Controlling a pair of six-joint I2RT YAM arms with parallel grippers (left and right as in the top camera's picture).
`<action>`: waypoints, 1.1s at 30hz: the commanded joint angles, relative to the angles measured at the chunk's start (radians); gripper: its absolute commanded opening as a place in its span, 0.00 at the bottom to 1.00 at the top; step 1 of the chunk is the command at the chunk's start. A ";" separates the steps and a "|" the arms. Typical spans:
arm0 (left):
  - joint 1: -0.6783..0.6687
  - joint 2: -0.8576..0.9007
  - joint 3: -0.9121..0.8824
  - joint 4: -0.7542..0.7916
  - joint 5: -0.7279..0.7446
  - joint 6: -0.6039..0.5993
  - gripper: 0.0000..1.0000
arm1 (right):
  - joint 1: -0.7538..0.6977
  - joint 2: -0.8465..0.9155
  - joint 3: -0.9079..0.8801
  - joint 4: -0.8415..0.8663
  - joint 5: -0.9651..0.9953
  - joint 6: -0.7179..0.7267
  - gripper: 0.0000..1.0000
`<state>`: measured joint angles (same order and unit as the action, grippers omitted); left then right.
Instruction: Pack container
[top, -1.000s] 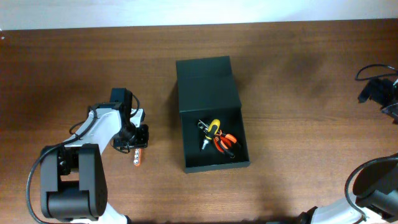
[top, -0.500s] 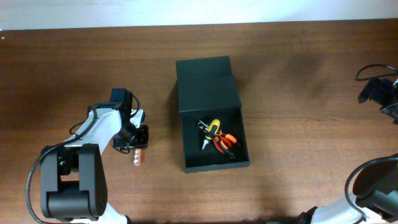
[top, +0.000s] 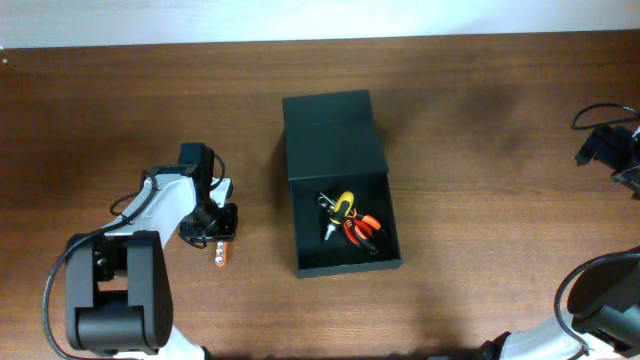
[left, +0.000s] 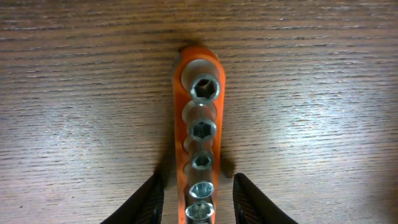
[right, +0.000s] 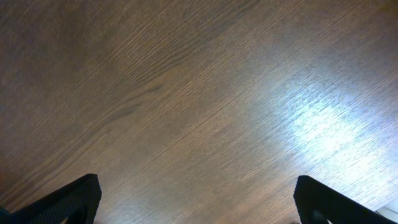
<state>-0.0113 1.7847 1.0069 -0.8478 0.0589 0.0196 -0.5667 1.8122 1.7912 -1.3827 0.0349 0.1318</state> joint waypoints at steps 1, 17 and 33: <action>-0.002 0.023 -0.011 -0.002 -0.022 0.019 0.37 | 0.004 -0.004 -0.004 0.001 -0.001 0.008 0.99; -0.002 0.023 -0.011 -0.012 -0.021 0.019 0.15 | 0.004 -0.004 -0.004 0.001 -0.001 0.008 0.99; -0.002 0.021 0.244 -0.233 0.016 0.019 0.05 | 0.004 -0.004 -0.004 0.001 -0.001 0.008 0.99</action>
<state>-0.0113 1.8057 1.1038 -1.0218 0.0566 0.0269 -0.5667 1.8122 1.7912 -1.3823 0.0349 0.1322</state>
